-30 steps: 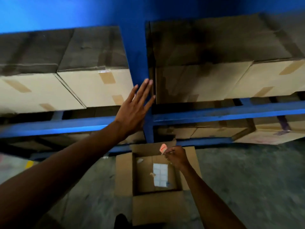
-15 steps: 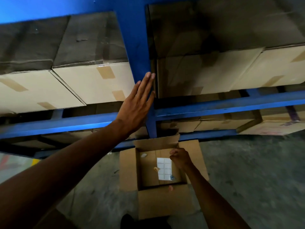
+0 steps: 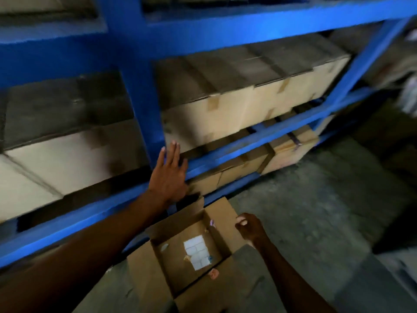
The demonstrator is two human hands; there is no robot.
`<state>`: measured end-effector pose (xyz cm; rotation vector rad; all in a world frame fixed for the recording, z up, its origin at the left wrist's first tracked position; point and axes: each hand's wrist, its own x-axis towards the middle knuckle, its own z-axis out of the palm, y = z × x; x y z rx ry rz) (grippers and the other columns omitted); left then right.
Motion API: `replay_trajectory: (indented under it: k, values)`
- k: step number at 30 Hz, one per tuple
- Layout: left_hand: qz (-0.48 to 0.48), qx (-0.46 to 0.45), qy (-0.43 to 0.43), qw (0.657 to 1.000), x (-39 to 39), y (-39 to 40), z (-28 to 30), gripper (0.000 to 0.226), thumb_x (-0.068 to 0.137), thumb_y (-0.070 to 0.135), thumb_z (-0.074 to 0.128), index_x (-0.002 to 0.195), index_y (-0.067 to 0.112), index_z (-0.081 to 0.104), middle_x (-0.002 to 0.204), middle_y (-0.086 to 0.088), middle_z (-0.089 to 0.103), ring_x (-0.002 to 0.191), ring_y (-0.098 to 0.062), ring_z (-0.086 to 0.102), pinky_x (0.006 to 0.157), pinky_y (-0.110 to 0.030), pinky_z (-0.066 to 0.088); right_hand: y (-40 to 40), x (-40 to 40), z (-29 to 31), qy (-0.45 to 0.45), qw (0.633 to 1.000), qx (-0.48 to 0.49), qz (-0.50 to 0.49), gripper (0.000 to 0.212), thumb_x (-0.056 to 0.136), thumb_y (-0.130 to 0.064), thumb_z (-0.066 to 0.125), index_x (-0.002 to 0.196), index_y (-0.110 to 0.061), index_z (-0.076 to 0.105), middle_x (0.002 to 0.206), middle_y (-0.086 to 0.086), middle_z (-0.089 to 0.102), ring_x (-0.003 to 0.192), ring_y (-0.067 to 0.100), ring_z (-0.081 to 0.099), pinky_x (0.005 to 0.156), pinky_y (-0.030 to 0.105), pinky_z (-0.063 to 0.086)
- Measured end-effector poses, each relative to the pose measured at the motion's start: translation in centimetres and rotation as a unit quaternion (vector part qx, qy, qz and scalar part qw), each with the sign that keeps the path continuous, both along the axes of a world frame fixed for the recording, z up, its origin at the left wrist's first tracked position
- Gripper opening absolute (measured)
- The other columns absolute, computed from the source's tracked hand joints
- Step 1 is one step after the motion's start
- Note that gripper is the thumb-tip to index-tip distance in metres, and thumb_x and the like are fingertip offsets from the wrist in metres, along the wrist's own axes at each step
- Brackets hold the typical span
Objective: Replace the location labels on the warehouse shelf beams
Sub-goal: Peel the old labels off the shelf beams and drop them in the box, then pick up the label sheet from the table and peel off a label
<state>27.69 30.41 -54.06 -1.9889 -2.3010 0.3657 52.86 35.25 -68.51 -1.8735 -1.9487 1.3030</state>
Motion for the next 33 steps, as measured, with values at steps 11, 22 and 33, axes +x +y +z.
replay_trajectory:
  k: [11,22,33]
  values:
    - [-0.312,-0.037,-0.232,0.92,16.9,-5.3,-0.5,0.062,0.088,0.04,0.052,0.143,0.016,0.033,0.156,-0.011,0.022,0.144,-0.024,0.018,0.115,-0.036,0.017,-19.8,13.0,10.0,-0.041,0.937,0.156,-0.309,0.031,0.08,-0.012,0.057,0.11,-0.009,0.065,0.11,0.012,0.069,0.102,0.025,0.063,0.087,0.026,0.046]
    - [-0.554,-0.117,-0.298,0.769,38.6,-17.9,0.6,0.059,0.092,0.038,0.047,0.144,0.014,0.031,0.155,-0.006,0.027,0.143,-0.018,0.022,0.115,-0.027,0.017,-39.8,27.6,13.1,-0.148,0.782,0.205,-0.569,0.026,0.082,-0.011,0.057,0.108,-0.009,0.065,0.108,0.014,0.068,0.102,0.029,0.061,0.089,0.034,0.047]
    - [-0.442,-0.288,-0.324,0.786,51.7,-25.6,-2.6,0.061,0.092,0.043,0.049,0.143,0.013,0.031,0.147,-0.009,0.04,0.133,-0.025,0.041,0.107,-0.037,0.038,-47.3,35.1,8.9,-0.173,0.783,0.082,-0.591,0.047,0.089,-0.027,0.055,0.134,-0.017,0.047,0.149,0.011,0.036,0.133,0.027,0.038,0.108,0.033,0.032]
